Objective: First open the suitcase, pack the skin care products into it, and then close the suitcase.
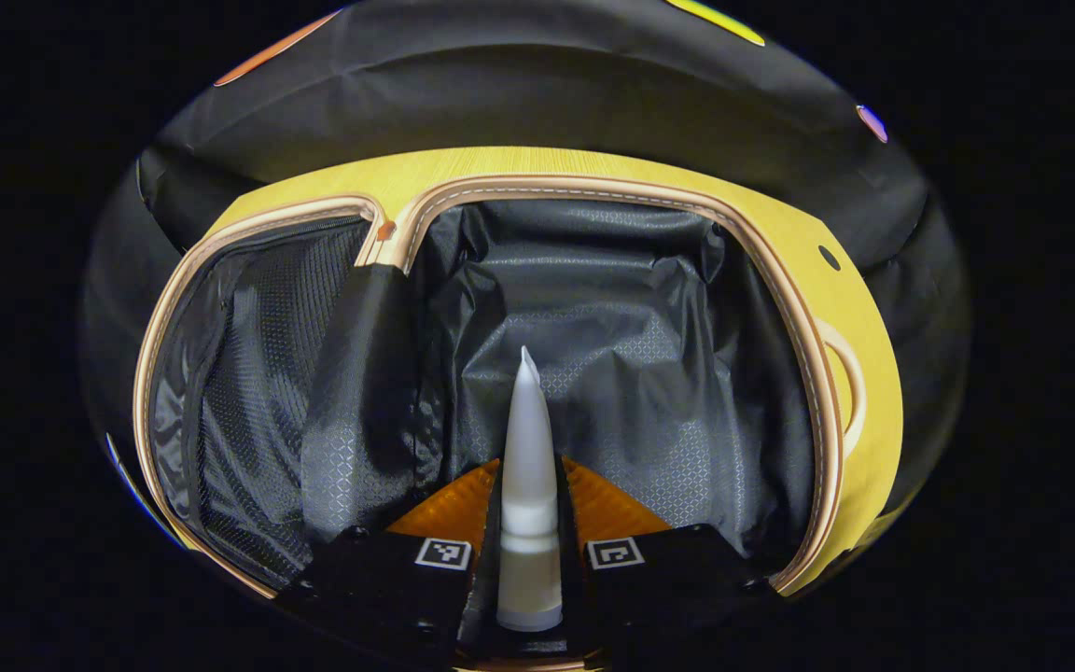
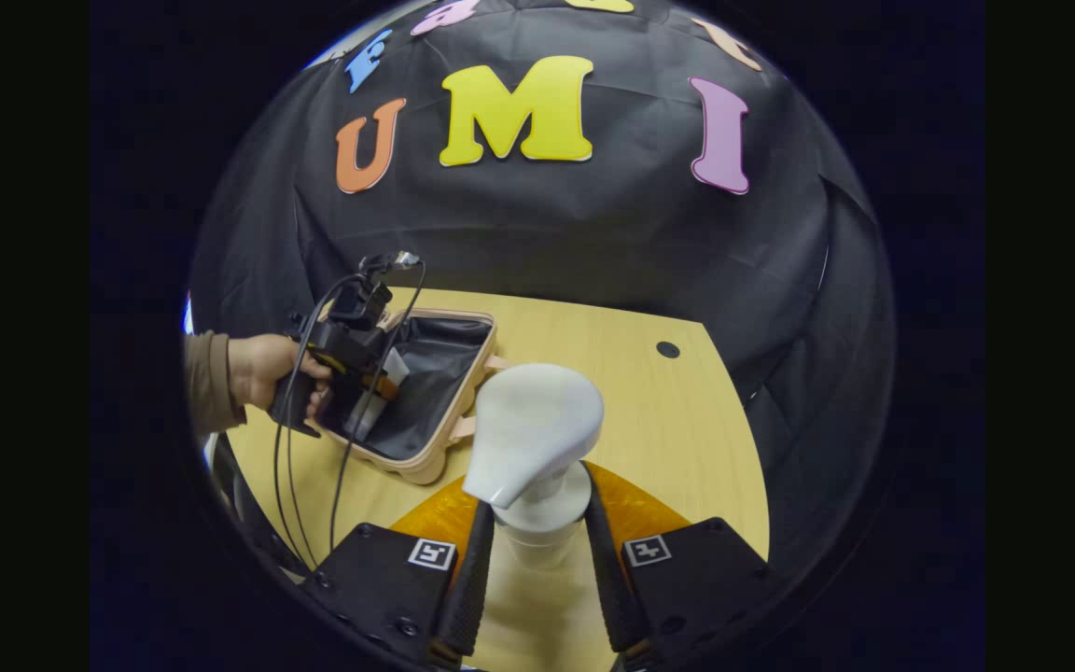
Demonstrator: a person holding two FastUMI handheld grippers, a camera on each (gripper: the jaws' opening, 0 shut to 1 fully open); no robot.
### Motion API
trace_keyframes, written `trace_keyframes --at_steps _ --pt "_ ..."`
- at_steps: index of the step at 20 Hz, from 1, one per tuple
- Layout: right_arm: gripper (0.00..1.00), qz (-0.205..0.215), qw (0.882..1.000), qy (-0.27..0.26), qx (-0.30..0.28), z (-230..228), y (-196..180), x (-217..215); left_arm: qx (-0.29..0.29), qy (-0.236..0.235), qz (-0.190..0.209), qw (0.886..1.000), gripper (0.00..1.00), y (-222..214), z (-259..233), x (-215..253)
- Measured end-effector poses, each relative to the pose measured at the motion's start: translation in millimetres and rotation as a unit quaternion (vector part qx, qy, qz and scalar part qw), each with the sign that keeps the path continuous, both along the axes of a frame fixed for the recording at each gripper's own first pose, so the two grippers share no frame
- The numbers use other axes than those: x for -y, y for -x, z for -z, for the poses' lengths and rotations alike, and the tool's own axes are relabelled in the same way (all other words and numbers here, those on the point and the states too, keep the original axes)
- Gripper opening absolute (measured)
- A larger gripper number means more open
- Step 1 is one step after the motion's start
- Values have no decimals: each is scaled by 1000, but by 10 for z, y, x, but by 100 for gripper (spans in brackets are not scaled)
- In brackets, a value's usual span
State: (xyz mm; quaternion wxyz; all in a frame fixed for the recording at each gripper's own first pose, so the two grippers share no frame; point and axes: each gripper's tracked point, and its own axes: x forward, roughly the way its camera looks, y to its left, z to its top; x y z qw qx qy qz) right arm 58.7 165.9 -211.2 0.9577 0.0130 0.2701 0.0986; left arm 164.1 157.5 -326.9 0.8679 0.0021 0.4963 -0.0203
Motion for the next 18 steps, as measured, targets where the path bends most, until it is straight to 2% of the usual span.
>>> trace_keyframes --at_steps 1,2,4,5,6,7,8,9,10,11,14,18 --pt "49 -4 1000 -2 2 -47 -8 -46 0 7 -3 1000 32 31 -15 26" --pt "48 -9 1000 -3 4 -101 -31 -103 -2 13 -9 1000 46 91 -66 39" --pt "47 -21 1000 -10 8 -216 -124 -252 10 22 -21 999 55 125 -157 -5" --pt "47 -28 999 -15 9 -266 -196 -350 22 32 -27 999 51 148 -222 -23" --pt "47 -34 999 -22 8 -312 -274 -454 38 42 -30 998 67 184 -330 -26" --pt "48 -41 999 -29 6 -344 -349 -575 57 51 -32 997 70 223 -461 -41" --pt "48 -49 998 -35 5 -376 -439 -707 79 57 -30 995 78 268 -596 -64" --pt "48 -55 998 -40 3 -403 -523 -845 101 60 -25 993 82 327 -753 -98" --pt "48 -63 997 -44 1 -418 -609 -979 126 64 -18 990 81 390 -907 -116" --pt "48 -68 997 -47 0 -409 -672 -1103 158 69 -15 985 93 462 -1095 -130" --pt "49 -87 995 -47 -26 -262 -834 -1478 252 79 -13 964 94 763 -1683 -208" --pt "48 -96 989 -67 -86 42 -890 -1892 367 54 21 928 98 1208 -2362 -307"
